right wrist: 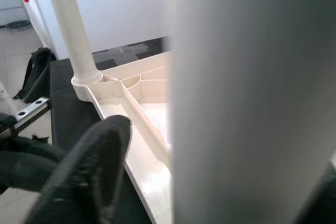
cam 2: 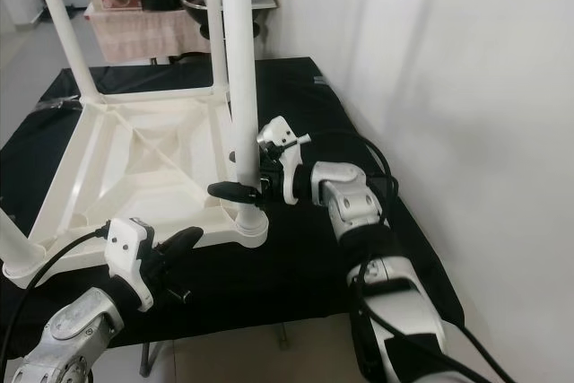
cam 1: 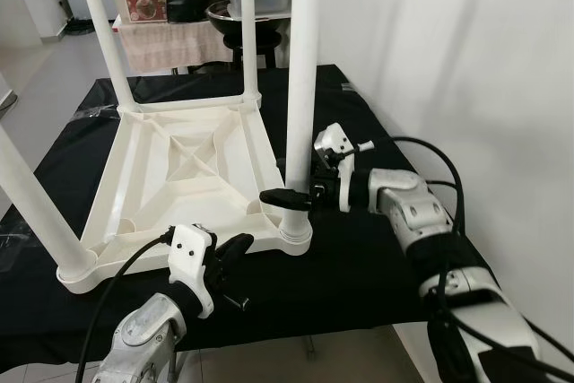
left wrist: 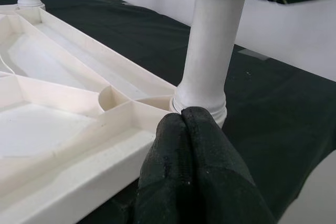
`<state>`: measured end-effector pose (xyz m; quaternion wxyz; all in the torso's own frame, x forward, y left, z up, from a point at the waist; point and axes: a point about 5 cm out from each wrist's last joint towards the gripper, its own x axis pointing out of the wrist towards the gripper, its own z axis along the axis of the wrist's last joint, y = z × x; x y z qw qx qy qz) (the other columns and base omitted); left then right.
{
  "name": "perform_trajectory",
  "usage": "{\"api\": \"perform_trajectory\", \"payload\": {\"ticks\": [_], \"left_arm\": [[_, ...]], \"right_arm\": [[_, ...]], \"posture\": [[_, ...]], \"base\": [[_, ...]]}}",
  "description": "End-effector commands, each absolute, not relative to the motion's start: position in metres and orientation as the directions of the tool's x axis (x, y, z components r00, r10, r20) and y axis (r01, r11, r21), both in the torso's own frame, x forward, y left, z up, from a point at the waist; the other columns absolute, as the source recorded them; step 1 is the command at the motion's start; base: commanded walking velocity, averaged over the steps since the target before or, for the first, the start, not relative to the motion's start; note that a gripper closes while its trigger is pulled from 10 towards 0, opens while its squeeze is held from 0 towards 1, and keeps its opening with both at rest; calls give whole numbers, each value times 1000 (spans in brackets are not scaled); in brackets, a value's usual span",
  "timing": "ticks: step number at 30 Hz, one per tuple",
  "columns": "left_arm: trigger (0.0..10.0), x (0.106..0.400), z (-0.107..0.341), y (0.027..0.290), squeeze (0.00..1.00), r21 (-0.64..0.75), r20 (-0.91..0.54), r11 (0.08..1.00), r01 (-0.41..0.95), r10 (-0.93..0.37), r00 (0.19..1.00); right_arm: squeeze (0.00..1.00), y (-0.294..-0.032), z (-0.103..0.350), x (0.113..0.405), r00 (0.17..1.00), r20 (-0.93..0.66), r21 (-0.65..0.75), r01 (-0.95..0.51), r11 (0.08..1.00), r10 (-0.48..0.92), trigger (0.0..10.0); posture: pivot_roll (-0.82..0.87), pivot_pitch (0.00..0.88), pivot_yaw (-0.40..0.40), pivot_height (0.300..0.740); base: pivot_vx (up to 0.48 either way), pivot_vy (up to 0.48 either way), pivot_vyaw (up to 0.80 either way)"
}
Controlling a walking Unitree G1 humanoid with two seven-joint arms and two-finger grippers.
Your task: Building children table
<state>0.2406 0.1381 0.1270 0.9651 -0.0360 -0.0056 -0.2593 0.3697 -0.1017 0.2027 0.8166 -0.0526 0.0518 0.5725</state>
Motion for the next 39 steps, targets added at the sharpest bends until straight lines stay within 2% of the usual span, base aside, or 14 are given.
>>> {"api": "perform_trajectory", "payload": {"ticks": [1, 13, 15, 16, 17, 18, 19, 20, 21, 31, 32, 33, 38, 39], "left_arm": [[10000, 239, 127, 138, 0, -59, 19, 863, 502, -502, 865], [10000, 238, 127, 138, 0, -59, 19, 864, 500, -499, 866], [10000, 238, 127, 139, 0, -59, 20, 864, 499, -499, 866], [10000, 238, 128, 140, 0, -59, 21, 865, 498, -498, 867], [10000, 238, 128, 140, 0, -59, 21, 865, 498, -498, 867], [10000, 239, 128, 141, 0, -58, 21, 866, 497, -496, 868], [10000, 239, 128, 141, 0, -58, 21, 866, 497, -496, 868], [10000, 239, 128, 143, 0, -57, 21, 867, 495, -495, 869], [10000, 240, 128, 143, 0, -56, 20, 867, 496, -496, 868], [10000, 244, 126, 141, 0, -48, 9, 859, 510, -510, 860], [10000, 244, 125, 141, 0, -48, 11, 865, 500, -500, 866], [10000, 243, 125, 141, 0, -47, 12, 869, 492, -492, 871], [10000, 242, 124, 141, 0, -46, 12, 871, 489, -489, 872], [10000, 242, 124, 140, 0, -46, 10, 868, 495, -495, 869]], "right_arm": [[0, -95, 198, 368, 279, -154, -1, -959, 282, 948, 0], [0, -105, 189, 369, 310, -142, 10, -949, 315, 940, 0], [0, -108, 186, 369, 377, -142, 4, -924, 382, 915, 0], [0, -107, 172, 366, 505, -180, 8, -858, 514, 844, 0], [0, -107, 172, 366, 505, -180, 8, -858, 514, 844, 0], [0, -105, 155, 364, 743, -195, 44, -646, 762, 641, 0], [0, -105, 155, 364, 743, -195, 44, -646, 762, 641, 0], [0, -109, 143, 359, 865, -230, 65, -443, 894, 445, 0], [0, -102, 135, 342, 892, -258, -18, -390, 921, 372, 0], [0, -92, 134, 341, 880, -276, -72, -420, 905, 386, 0], [118, -88, 132, 343, 861, -290, -65, -453, 889, 418, 10000], [976, -84, 132, 340, 848, -294, -68, -478, 875, 441, 10000], [1000, -74, 140, 338, 782, -262, 0, -586, 810, 566, 10000], [1000, -70, 150, 339, 711, -216, 19, -682, 731, 669, 10000]], "posture": [[48, 0, -39, 740], [36, 0, -41, 740], [33, 0, -40, 740], [29, 0, -42, 740], [29, 0, -42, 740], [22, 0, -42, 740], [22, 0, -42, 740], [18, 0, -39, 740], [14, 0, -33, 740], [24, 0, -43, 740], [24, 0, -44, 740], [29, 0, -45, 740], [30, 0, -45, 740], [28, 0, -41, 740]], "base": [[0, 0, 0], [0, 0, 0], [0, 0, 0], [0, 0, 0], [0, 0, 0], [0, 0, 0], [0, 0, 0], [0, 0, 0], [0, 0, 0], [0, 0, 0], [0, 0, 0], [0, 0, 0], [0, 0, 0], [0, 0, 0]]}}
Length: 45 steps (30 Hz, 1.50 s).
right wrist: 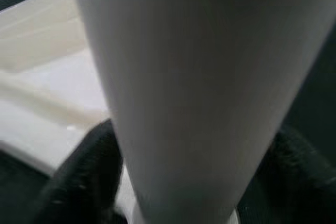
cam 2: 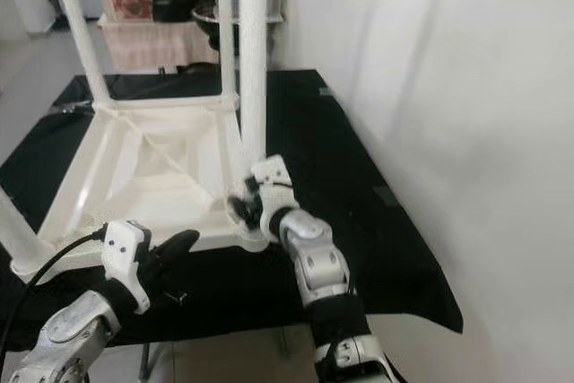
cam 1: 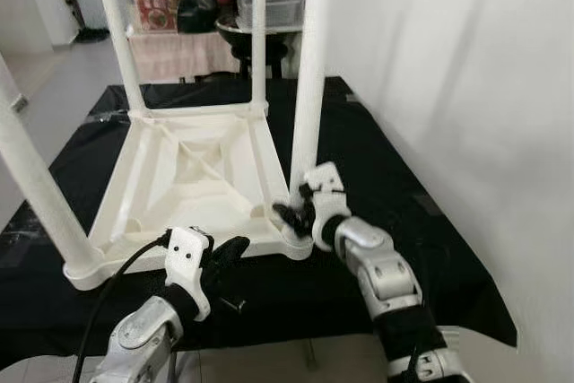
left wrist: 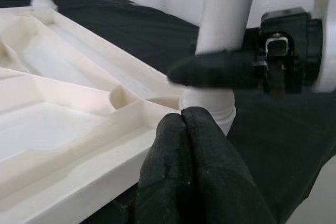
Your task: Building children table
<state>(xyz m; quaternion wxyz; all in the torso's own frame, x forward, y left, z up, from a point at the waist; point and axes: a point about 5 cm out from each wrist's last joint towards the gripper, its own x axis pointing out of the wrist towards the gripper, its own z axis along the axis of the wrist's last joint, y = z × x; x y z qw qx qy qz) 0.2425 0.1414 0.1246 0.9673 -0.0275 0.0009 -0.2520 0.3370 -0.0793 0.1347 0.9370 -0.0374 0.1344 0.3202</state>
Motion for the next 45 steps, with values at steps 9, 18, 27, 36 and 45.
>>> {"api": "perform_trajectory", "payload": {"ticks": [9, 18, 27, 36, 45], "left_arm": [[10000, 242, 125, 139, 0, -50, 8, 861, 507, -507, 862], [10000, 239, 125, 138, 0, -52, 13, 865, 498, -498, 867], [10000, 236, 124, 147, 0, -83, 1, 913, 400, -401, 916], [10000, 240, 128, 147, 0, -25, -45, 922, 386, -387, 921], [10000, 260, 138, 143, 0, -38, -22, 889, 456, -457, 889]], "right_arm": [[0, -76, 179, 340, 445, -174, -74, -896, 439, 879, 10000], [0, -83, 191, 364, 292, -186, -44, -956, 289, 938, 0], [0, -88, 184, 361, 256, -168, -8, -966, 259, 952, 0], [0, -94, 155, 362, 510, -191, -13, -855, 518, 839, 0], [0, -91, 138, 347, 758, -256, -19, -625, 780, 600, 0]], "posture": [[38, 0, -44, 740], [72, 0, -59, 740], [66, 0, -11, 740], [37, 0, 10, 740], [4, 0, -6, 740]], "base": [[0, 0, 0], [0, 0, 0], [0, 0, 0], [0, 0, 0], [0, 0, 0]]}}
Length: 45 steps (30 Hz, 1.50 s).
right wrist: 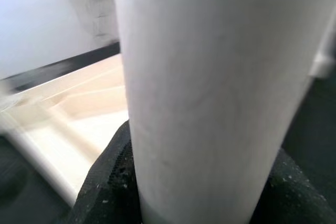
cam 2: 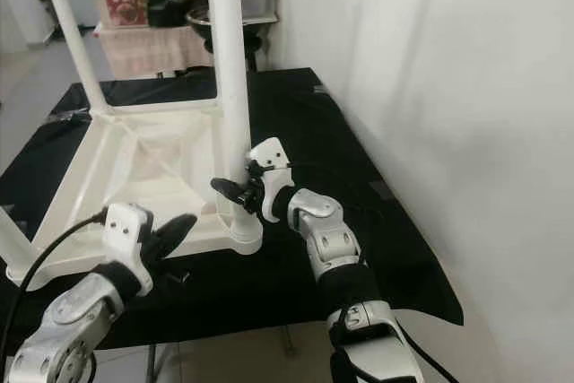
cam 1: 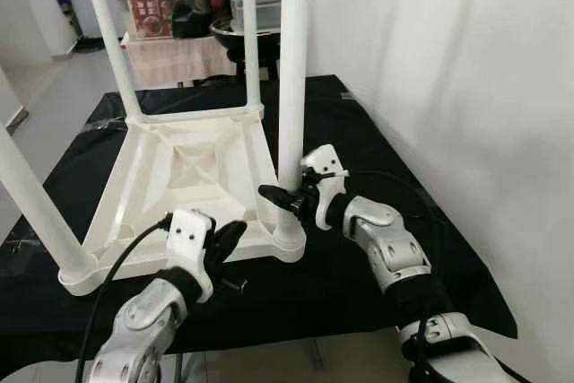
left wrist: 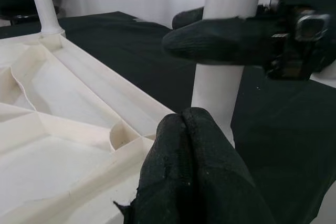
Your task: Building children table
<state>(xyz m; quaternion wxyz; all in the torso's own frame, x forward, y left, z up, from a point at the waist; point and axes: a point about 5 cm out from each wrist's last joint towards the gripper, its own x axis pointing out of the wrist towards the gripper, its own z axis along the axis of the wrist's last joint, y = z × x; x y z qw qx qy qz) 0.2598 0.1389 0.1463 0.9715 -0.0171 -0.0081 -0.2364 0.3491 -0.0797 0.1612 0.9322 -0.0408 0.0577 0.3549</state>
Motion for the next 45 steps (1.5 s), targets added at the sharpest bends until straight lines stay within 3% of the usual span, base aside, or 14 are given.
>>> {"api": "perform_trajectory", "payload": {"ticks": [1, 4, 6, 7, 9, 13, 22, 23, 24, 31, 32, 33, 34, 45], "left_arm": [[10000, 266, 141, 142, 0, -31, -22, 881, 472, -472, 881], [10000, 277, 140, 140, 0, -75, -47, 862, 502, -506, 861], [10000, 278, 139, 140, 0, -112, -47, 855, 506, -513, 857], [10000, 280, 139, 144, 0, -146, -46, 870, 470, -481, 876], [10000, 280, 140, 148, 0, -165, -45, 883, 440, -453, 891], [10000, 267, 143, 164, 0, -221, -61, 951, 215, -234, 970], [10000, 240, 145, 154, 0, -333, -57, 919, 212, -244, 968], [10000, 231, 144, 154, 0, -324, -54, 918, 230, -261, 964], [10000, 216, 141, 152, 0, -267, -50, 915, 302, -326, 944], [10000, 214, 136, 145, 0, -134, -53, 899, 418, -428, 902], [10000, 219, 137, 143, 0, -143, -42, 886, 441, -451, 892], [10000, 219, 137, 143, 0, -143, -42, 886, 441, -451, 892], [10000, 221, 138, 140, 0, -158, -37, 869, 470, -481, 876], [10000, 218, 137, 128, 0, -194, -30, 747, 636, -653, 757]], "right_arm": [[0, -94, 136, 339, 812, -287, -73, -547, 834, 508, 0], [0, -98, 136, 326, 880, -309, -213, -433, 876, 359, 0], [0, -99, 134, 325, 883, -326, -220, -417, 882, 337, 0], [0, -98, 132, 327, 883, -332, -202, -411, 889, 332, 10000], [0, -97, 130, 329, 880, -335, -183, -410, 893, 336, 10000], [0, -94, 134, 333, 899, -305, -159, -375, 913, 315, 10000], [0, -83, 149, 333, 889, -265, -204, -431, 879, 374, 10000], [1000, -81, 151, 333, 854, -266, -169, -497, 851, 446, 10000], [1000, -78, 156, 334, 789, -247, -118, -601, 791, 563, 10000], [1000, -90, 165, 349, 771, -257, -123, -624, 772, 583, 10000], [169, -91, 168, 351, 757, -251, -117, -643, 757, 604, 10000], [169, -91, 168, 351, 757, -251, -117, -643, 757, 604, 10000], [0, -91, 172, 351, 734, -239, -112, -671, 733, 635, 10000], [0, -103, 184, 352, 503, -200, -122, -864, 488, 841, 10000]], "posture": [[6, 0, -13, 740], [-5, 0, -6, 740], [7, 0, -12, 740], [20, 0, 6, 740], [20, 0, 6, 740], [53, 0, 59, 740], [40, 0, 86, 740], [54, 0, 63, 740], [54, 0, 63, 740], [62, 0, 37, 740], [63, 0, 34, 740], [63, 0, 34, 740], [63, 0, 29, 740], [62, 0, 16, 740]], "base": [[0, 0, 0], [0, 0, 0], [0, 0, 0], [0, 0, 0], [0, 0, 0], [0, 0, 0], [0, 0, 0], [0, 0, 0], [0, 0, 0], [0, 0, 0], [0, 0, 0], [0, 0, 0], [0, 0, 0], [0, 0, 0]]}}
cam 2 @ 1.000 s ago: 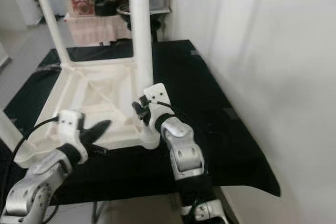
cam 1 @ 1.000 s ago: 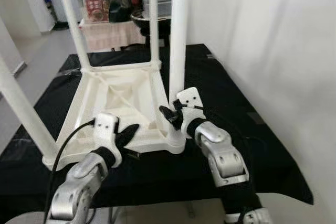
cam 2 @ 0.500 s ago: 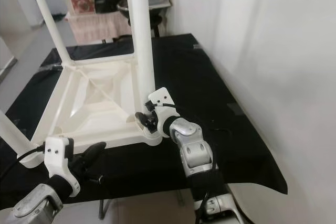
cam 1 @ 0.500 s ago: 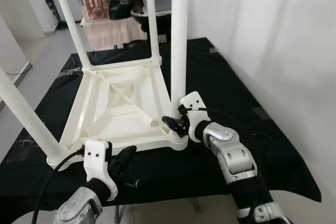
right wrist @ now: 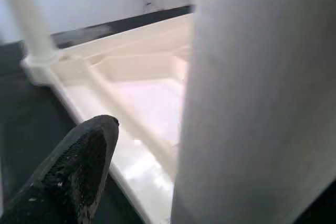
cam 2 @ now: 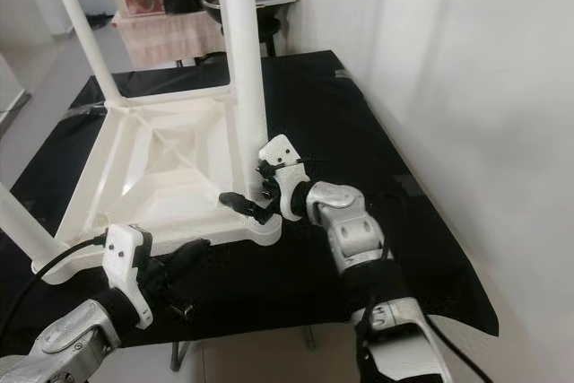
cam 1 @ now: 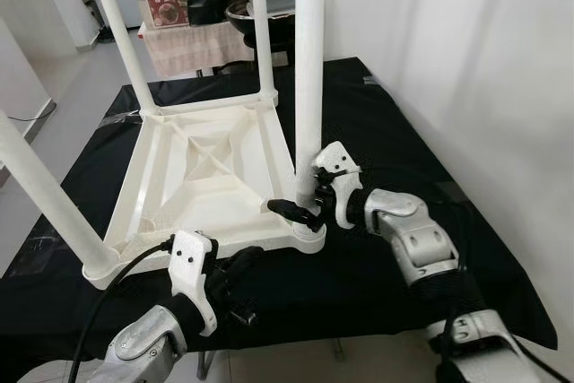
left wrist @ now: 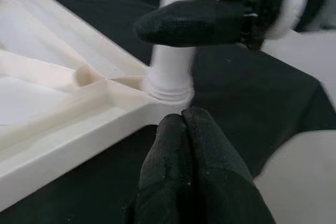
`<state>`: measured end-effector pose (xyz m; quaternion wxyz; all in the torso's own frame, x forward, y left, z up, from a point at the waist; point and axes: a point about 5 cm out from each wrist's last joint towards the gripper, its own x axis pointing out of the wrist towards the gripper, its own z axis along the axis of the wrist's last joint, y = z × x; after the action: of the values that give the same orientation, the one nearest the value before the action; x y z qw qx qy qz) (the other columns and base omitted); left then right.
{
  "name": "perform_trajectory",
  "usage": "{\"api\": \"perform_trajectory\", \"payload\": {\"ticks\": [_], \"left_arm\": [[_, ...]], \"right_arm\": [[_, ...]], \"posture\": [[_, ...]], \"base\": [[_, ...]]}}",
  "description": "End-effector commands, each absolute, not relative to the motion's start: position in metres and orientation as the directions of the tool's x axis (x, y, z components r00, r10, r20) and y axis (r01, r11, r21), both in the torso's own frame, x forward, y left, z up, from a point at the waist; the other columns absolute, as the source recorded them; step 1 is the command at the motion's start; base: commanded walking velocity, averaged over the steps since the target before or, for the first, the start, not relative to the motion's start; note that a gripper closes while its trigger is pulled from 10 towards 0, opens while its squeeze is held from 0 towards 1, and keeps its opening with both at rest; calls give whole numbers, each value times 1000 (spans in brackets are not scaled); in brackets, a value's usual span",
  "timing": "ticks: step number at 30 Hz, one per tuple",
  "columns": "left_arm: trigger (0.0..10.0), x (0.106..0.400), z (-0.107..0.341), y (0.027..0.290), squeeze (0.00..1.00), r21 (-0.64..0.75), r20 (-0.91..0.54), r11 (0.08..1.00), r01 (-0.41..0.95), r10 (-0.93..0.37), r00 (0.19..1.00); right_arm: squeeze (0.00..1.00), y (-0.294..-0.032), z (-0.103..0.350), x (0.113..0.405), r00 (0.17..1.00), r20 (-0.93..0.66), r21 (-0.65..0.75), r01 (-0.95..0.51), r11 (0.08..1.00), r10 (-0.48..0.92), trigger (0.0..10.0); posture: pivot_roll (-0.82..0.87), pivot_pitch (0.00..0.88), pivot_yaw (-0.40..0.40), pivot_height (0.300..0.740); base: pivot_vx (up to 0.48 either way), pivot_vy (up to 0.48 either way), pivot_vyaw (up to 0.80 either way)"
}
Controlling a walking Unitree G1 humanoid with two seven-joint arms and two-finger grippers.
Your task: Building children table
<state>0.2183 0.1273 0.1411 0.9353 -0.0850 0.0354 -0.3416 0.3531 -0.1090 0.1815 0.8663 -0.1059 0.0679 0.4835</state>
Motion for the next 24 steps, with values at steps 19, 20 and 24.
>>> {"api": "perform_trajectory", "payload": {"ticks": [19, 20, 24], "left_arm": [[10000, 222, 137, 125, 0, -191, 7, 688, 701, -713, 701], [10000, 222, 138, 125, 0, -189, 10, 688, 701, -712, 702], [10000, 224, 140, 129, 0, -186, 17, 695, 694, -704, 710]], "right_arm": [[0, -113, 184, 359, 403, -201, -67, -915, 398, 893, 0], [0, -113, 177, 357, 497, -209, -85, -867, 491, 842, 0], [0, -102, 153, 343, 834, -170, 18, -531, 847, 526, 0]], "posture": [[26, 0, -8, 740], [19, 13, -11, 740], [-16, 35, 12, 740]], "base": [[0, 0, 0], [0, 0, 0], [0, 0, 0]]}}
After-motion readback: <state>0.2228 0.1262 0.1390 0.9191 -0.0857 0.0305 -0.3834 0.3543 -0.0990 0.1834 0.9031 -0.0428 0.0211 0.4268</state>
